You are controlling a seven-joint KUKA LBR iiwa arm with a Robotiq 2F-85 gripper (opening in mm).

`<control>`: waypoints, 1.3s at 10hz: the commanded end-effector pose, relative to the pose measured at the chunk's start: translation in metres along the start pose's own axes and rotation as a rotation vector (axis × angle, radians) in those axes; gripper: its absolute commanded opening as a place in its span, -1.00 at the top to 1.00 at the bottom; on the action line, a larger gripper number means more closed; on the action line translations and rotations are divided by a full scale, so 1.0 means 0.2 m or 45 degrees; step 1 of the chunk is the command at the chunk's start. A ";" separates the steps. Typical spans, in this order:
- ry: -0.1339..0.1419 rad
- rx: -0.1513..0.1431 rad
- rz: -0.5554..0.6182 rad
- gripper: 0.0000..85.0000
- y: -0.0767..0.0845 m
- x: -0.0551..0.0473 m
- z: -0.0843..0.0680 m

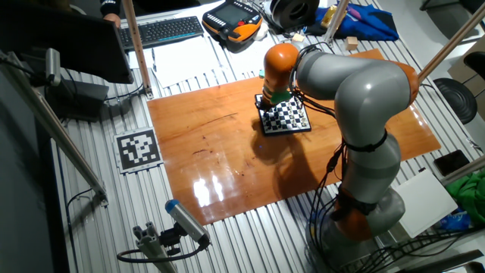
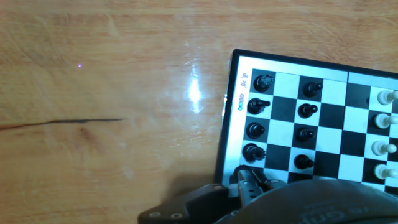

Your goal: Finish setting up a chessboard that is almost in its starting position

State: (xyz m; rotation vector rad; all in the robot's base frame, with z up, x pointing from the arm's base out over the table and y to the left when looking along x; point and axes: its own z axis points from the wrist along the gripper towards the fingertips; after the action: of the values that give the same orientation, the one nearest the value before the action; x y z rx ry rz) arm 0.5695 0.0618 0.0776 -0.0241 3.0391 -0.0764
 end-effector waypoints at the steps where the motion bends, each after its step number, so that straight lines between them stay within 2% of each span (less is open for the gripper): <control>1: 0.000 -0.005 -0.003 1.00 -0.01 0.01 0.00; 6: -0.006 -0.011 -0.010 1.00 -0.01 0.03 0.04; 9: -0.008 0.011 -0.004 1.00 -0.01 0.02 0.04; 10: -0.013 0.022 0.000 0.60 -0.01 0.02 0.04; 13: -0.017 0.040 0.000 0.60 -0.01 0.02 0.03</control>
State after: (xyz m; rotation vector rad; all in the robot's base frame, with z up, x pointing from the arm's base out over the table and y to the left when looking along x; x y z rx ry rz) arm 0.5669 0.0594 0.0723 -0.0206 3.0240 -0.1234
